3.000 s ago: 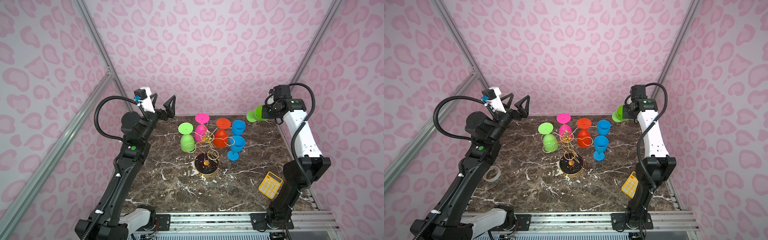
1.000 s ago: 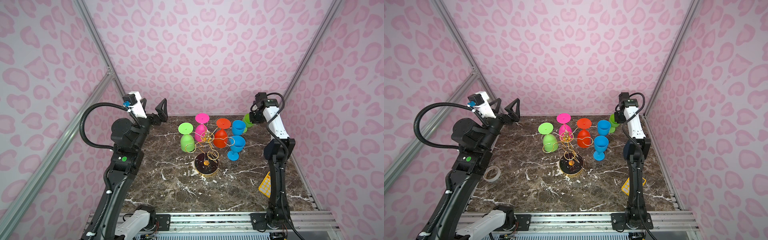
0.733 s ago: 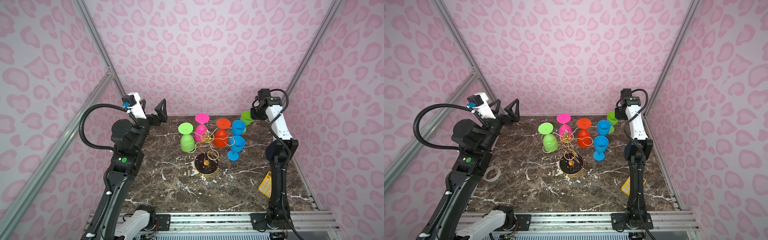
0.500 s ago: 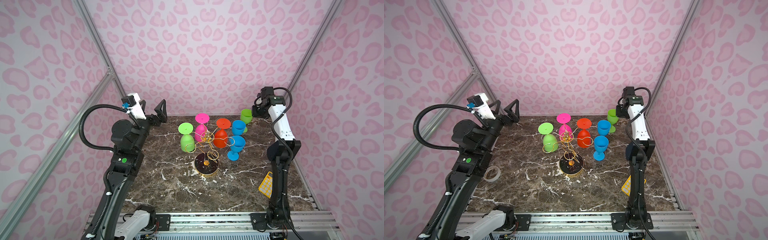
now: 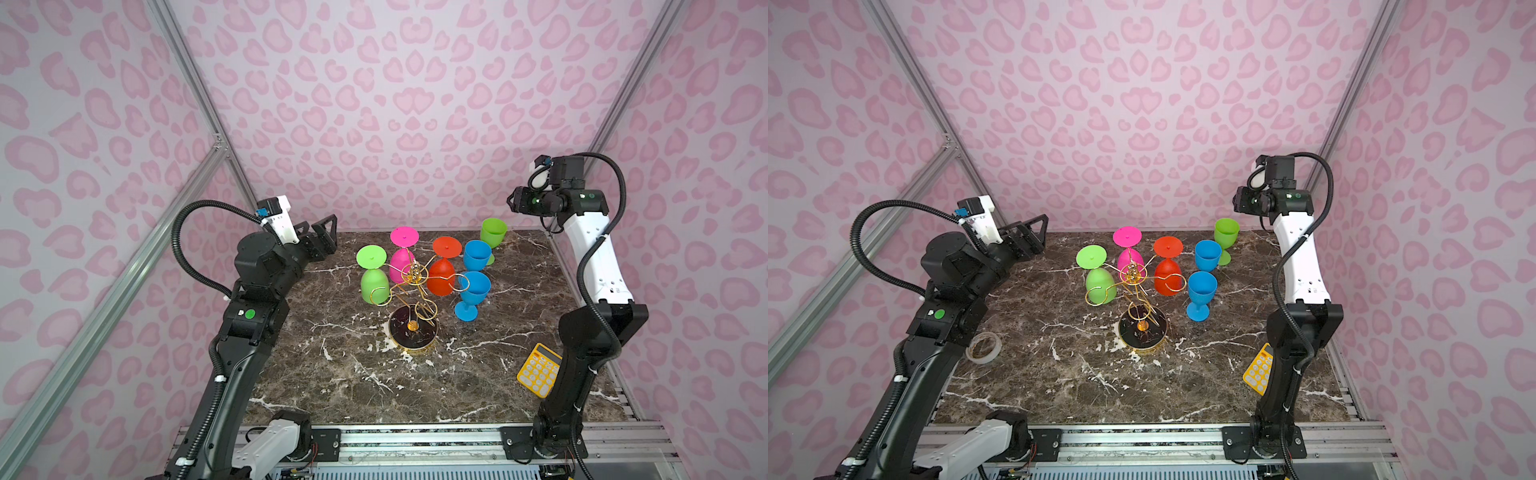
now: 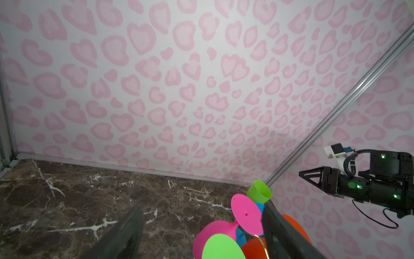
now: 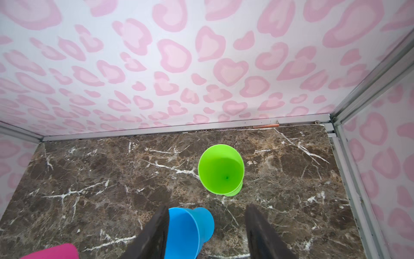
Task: Take the wine glass off the wine glass rack
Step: 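Move the left gripper to the lime green glass while the right gripper returns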
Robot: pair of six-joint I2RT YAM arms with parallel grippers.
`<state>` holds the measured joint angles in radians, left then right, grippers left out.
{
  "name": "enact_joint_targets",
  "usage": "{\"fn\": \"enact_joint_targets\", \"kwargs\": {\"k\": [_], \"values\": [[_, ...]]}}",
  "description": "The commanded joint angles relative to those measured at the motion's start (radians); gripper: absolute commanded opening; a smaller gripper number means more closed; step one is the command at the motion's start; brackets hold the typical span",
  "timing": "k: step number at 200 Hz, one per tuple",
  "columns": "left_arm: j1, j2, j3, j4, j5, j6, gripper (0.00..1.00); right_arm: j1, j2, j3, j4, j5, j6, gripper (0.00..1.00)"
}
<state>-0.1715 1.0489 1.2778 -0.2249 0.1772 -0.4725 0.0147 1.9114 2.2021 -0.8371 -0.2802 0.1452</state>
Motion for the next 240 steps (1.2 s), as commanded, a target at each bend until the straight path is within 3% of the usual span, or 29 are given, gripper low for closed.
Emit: {"fn": "enact_joint_targets", "kwargs": {"k": [1,30,66,108,149,191,240], "values": [[0.022,0.017,0.020,-0.190,0.186,-0.054,0.77,0.059,-0.129,-0.177,0.189,0.018,-0.029,0.60],[0.077,0.002,-0.053,-0.179,0.360,-0.130,0.72,0.116,-0.329,-0.392,0.316,0.020,-0.019,0.64],[0.108,0.021,-0.105,-0.160,0.470,-0.174,0.68,0.194,-0.578,-0.646,0.458,0.037,-0.026,0.72],[0.109,0.119,-0.088,-0.057,0.651,-0.258,0.59,0.251,-0.767,-0.885,0.607,-0.063,0.021,0.83],[0.109,0.164,-0.070,-0.080,0.677,-0.245,0.53,0.301,-0.829,-0.966,0.635,-0.051,0.048,0.91],[0.107,0.206,-0.068,-0.088,0.708,-0.236,0.45,0.317,-0.836,-0.974,0.622,-0.059,0.049,0.95],[0.106,0.228,-0.062,-0.073,0.722,-0.245,0.42,0.318,-0.857,-0.970,0.604,-0.062,0.047,0.97]]}}
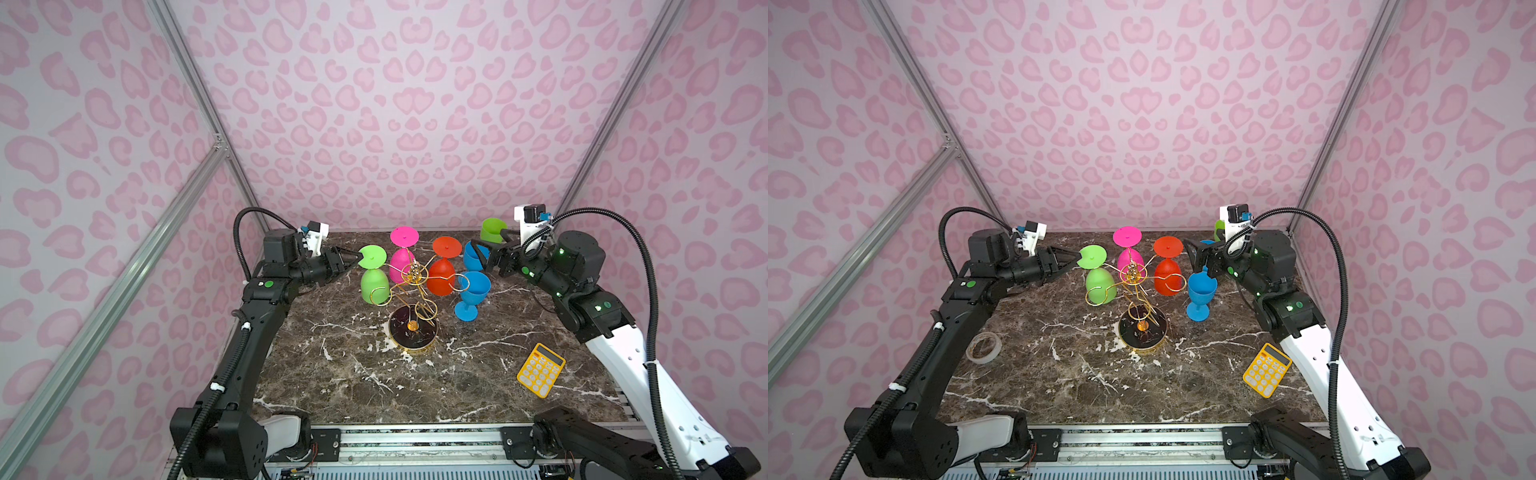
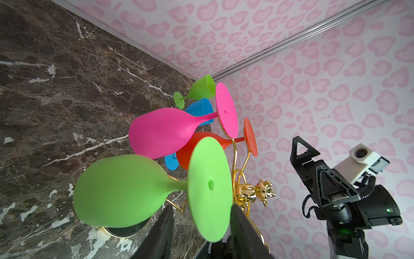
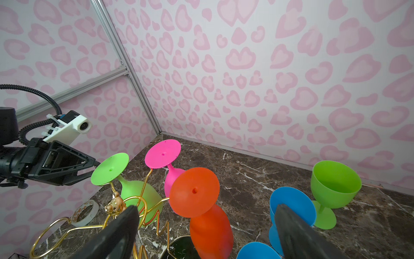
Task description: Take the wine glass off the wine glass rack
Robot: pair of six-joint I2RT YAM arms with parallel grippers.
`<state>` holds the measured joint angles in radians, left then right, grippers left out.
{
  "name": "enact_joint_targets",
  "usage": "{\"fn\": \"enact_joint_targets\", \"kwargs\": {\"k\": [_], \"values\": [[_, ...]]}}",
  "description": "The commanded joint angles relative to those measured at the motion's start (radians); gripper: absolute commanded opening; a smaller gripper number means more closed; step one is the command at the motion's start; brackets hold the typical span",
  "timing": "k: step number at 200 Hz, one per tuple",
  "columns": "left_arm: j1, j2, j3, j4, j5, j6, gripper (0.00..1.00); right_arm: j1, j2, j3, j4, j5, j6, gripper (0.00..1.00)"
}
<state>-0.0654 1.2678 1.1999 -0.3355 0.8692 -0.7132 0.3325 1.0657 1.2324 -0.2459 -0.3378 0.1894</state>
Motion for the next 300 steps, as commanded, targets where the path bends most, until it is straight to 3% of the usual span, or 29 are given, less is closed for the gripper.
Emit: {"fn": "enact_joint_targets", "kwargs": {"k": [1,146,153,194,300], "values": [[-0.001,0.010,0.017,0.038,0.031,-0.005,0.42,0.000,-0.012,-0.001,0.013,-0.004,0.002,0.97],[-0.019,0.033,0.000,0.094,0.024,-0.045,0.37,0.002,-0.032,-0.009,0.000,-0.002,0.005,0.98],[-0.019,0.036,0.001,0.096,0.025,-0.047,0.32,0.001,-0.032,-0.009,-0.001,-0.001,0.004,0.98],[-0.023,0.039,0.007,0.098,0.030,-0.051,0.26,0.002,-0.032,-0.010,-0.001,0.000,0.005,0.98],[-0.024,0.036,0.012,0.095,0.037,-0.057,0.19,0.001,-0.026,-0.013,0.000,-0.004,0.008,0.98]]}}
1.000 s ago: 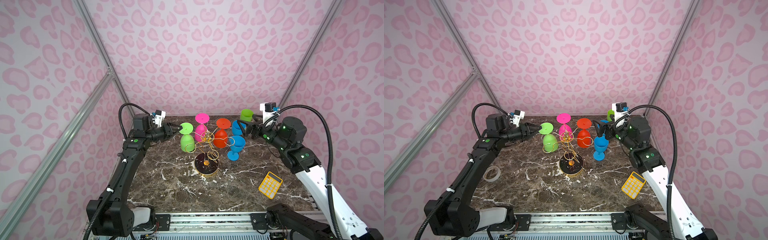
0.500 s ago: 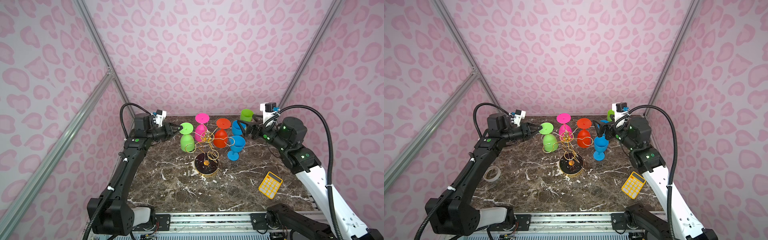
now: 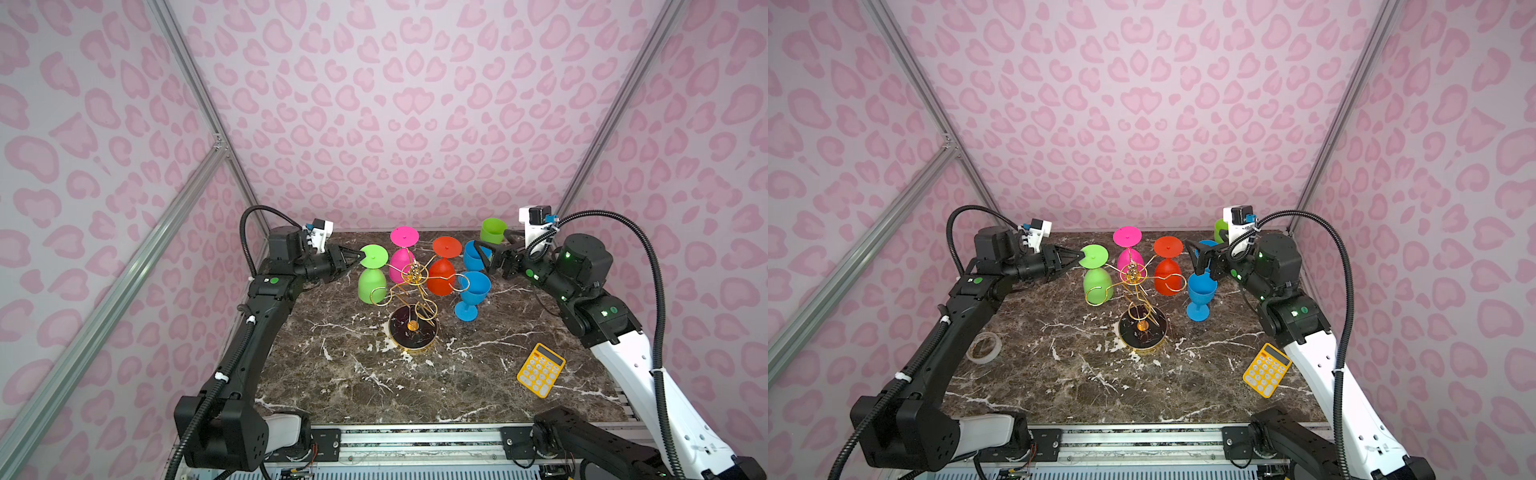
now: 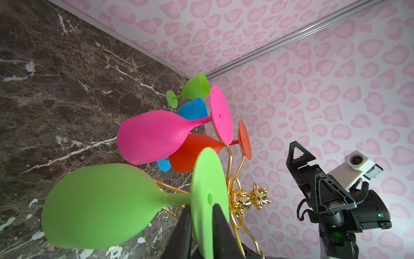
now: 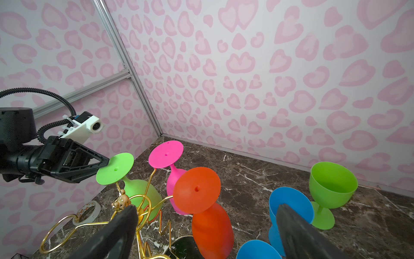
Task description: Take the wine glass off the wine glass rack
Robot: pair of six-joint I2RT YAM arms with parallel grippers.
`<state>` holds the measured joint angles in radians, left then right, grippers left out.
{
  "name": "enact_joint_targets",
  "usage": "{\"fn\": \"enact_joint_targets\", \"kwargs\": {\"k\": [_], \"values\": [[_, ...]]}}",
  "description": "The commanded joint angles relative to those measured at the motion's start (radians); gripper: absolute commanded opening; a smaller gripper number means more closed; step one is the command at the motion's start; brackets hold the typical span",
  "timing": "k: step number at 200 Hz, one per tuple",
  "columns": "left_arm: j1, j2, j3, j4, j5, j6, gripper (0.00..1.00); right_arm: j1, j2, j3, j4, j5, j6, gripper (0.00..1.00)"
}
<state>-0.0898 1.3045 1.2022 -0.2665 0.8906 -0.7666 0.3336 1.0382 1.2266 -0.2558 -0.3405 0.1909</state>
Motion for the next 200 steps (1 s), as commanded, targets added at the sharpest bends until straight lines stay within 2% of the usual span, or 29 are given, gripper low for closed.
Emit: {"fn": "enact_joint_targets", "kwargs": {"k": [1,123,200], "values": [[0.000,-0.001,0.010,0.026,0.017,-0.004,0.19,0.000,0.002,-0.007,0.009,-0.001,0.007,0.98],[0.000,-0.019,0.010,0.030,0.024,-0.020,0.09,0.001,0.011,-0.004,0.015,-0.009,0.012,0.98],[0.001,-0.011,0.023,0.042,0.064,-0.056,0.04,0.001,0.010,-0.001,0.016,-0.013,0.016,0.98]]}}
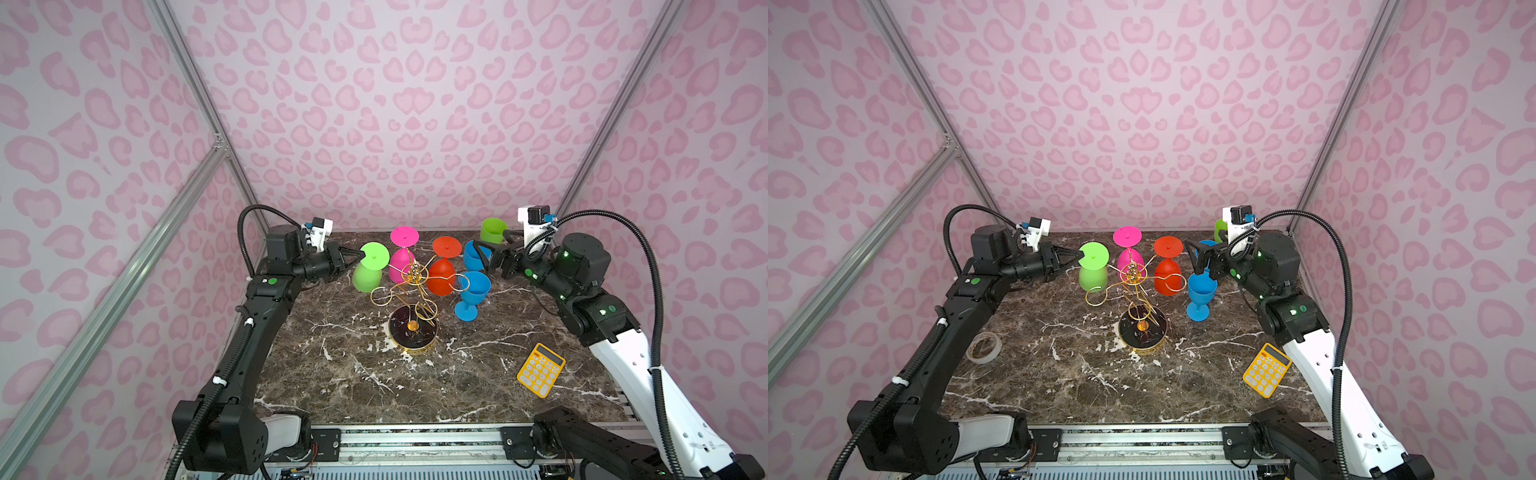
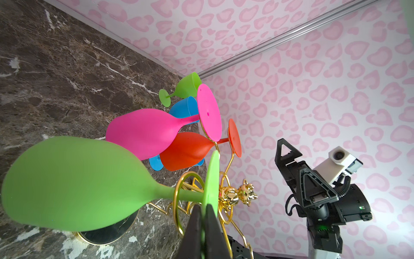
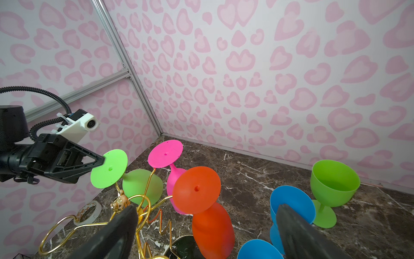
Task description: Take the wine glass off the wine glass rack
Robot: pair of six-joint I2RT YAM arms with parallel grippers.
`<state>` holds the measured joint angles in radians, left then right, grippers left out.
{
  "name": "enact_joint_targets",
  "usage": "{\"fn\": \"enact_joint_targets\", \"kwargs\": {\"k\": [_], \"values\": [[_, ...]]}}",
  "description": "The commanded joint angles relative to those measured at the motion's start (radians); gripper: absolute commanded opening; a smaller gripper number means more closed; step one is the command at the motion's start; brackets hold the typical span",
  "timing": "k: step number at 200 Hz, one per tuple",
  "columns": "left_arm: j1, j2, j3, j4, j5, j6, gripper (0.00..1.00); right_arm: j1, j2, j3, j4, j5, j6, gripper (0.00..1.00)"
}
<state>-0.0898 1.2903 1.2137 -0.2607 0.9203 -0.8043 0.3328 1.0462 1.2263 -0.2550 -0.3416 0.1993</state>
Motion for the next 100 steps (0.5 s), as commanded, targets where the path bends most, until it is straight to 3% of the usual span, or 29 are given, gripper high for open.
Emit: {"fn": "enact_joint_targets", "kwargs": {"k": [1,100], "values": [[0.001,0.004,0.012,0.037,0.035,-0.019,0.04,0.001,0.002,-0.001,0.015,-0.012,0.008,0.98],[0.007,-0.006,0.010,0.044,0.080,-0.049,0.04,0.000,-0.005,-0.004,0.008,-0.008,0.008,0.98]]}}
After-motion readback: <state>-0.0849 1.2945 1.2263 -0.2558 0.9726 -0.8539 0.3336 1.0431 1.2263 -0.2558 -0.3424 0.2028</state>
